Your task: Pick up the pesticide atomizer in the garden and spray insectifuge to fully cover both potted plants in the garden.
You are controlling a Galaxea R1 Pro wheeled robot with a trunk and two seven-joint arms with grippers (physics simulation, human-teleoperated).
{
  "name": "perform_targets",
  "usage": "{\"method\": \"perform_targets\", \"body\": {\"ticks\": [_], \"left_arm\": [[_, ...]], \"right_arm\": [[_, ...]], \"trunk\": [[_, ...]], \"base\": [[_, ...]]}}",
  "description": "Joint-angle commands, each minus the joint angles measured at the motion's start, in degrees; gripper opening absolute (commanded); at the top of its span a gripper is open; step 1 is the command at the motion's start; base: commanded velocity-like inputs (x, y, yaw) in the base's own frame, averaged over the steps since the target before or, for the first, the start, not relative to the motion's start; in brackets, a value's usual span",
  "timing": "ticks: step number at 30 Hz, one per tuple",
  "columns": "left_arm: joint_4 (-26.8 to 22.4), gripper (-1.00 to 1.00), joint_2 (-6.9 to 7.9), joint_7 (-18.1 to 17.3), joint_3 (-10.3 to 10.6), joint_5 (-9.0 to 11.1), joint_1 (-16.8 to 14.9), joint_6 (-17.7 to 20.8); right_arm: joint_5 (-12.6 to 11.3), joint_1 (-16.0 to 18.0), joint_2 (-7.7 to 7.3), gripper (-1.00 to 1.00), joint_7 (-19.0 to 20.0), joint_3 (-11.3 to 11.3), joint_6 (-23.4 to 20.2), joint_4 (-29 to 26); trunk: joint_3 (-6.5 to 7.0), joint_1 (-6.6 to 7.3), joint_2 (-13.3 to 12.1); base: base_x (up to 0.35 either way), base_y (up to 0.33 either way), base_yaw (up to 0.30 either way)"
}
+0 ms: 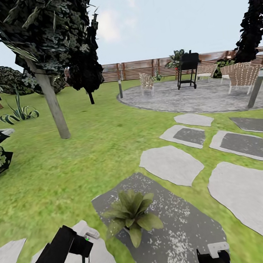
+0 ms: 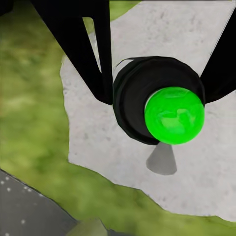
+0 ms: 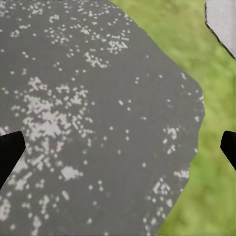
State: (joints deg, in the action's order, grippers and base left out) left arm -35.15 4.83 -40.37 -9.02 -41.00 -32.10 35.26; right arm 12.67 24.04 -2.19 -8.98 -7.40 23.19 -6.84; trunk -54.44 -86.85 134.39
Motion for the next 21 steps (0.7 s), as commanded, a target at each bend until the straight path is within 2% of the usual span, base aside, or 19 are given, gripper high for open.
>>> {"method": "perform_targets", "body": {"ticks": [1, 2, 4, 5, 7, 8, 10, 13, 14, 18, 21], "left_arm": [[-0.09, -1.0, 0.34, -0.93, -0.28, -0.39, -0.07, 0.08], [-0.09, -1.0, 0.93, -1.9, -0.29, -0.41, -0.28, 0.03], [-0.25, -1.0, 2.66, -6.56, -0.34, -0.52, -0.65, -0.04], [-0.68, -1.0, 3.06, -8.14, -0.25, -0.8, -0.91, -0.03], [-1.77, -1.0, 3.29, -9.52, 1.39, -2.57, -1.99, 0.16], [-2.13, -1.0, 3.26, -10.52, 2.9, -3.65, -2.71, 0.34], [-2.41, -1.0, 3.11, -13.34, 4.68, -4.55, -4.02, 0.56], [-2.53, -1.0, 3.28, -17.09, 5.58, -5.08, -7.0, 0.78], [-2.55, -1.0, 3.54, -17.94, 5.74, -5.2, -9.05, 0.84], [-1.34, -1.0, 4.14, -17.87, 5.94, -5.19, -8.75, 0.05], [-0.52, -1.0, 4.03, -17.83, 5.97, -5.22, -8.26, -0.06]], "right_arm": [[0.6, 0.04, 0.0, 1.0, -0.16, -0.42, 0.19, 0.07], [0.6, 0.04, 0.0, 1.0, -0.16, -0.42, 0.19, 0.07], [0.6, 0.04, 0.0, 1.0, -0.16, -0.42, 0.19, 0.07], [0.6, 0.04, 0.0, 1.0, -0.16, -0.42, 0.19, 0.07], [0.6, 0.04, 0.0, 1.0, -0.16, -0.42, 0.19, 0.07], [0.62, 0.04, 0.0, 1.0, -0.16, -0.42, 0.19, 0.07], [0.61, 0.04, 0.0, 1.0, -0.16, -0.42, 0.19, 0.07], [0.64, 0.04, 0.0, 1.0, -0.16, -0.42, 0.19, 0.07], [0.66, 0.04, -0.04, 1.0, -0.11, -0.42, 0.19, 0.07], [0.69, 0.04, -0.09, 1.0, -0.07, -0.42, 0.19, 0.07], [0.72, 0.04, -0.09, 1.0, -0.07, -0.42, 0.19, 0.13]], "trunk": [[-0.05, 0.01, 0.02], [-0.05, 0.01, 0.02], [-0.05, 0.01, 0.02], [-0.05, 0.01, 0.02], [-0.05, 0.01, 0.02], [-0.05, 0.01, 0.02], [-0.05, 0.01, 0.02], [-0.05, 0.01, 0.02], [-0.05, 0.01, 0.02], [-0.05, 0.01, 0.02], [-0.05, 0.01, 0.02]], "base": [[0.027, 0.01, -0.008], [0.014, 0.005, -0.004], [0.004, 0.002, -0.001], [0.001, 0.001, 0.0], [0.0, 0.0, 0.0], [0.0, 0.0, 0.0], [0.0, 0.0, 0.0], [0.0, 0.0, 0.0], [0.0, 0.0, 0.0], [0.0, 0.0, 0.0], [0.0, 0.0, 0.0]]}}
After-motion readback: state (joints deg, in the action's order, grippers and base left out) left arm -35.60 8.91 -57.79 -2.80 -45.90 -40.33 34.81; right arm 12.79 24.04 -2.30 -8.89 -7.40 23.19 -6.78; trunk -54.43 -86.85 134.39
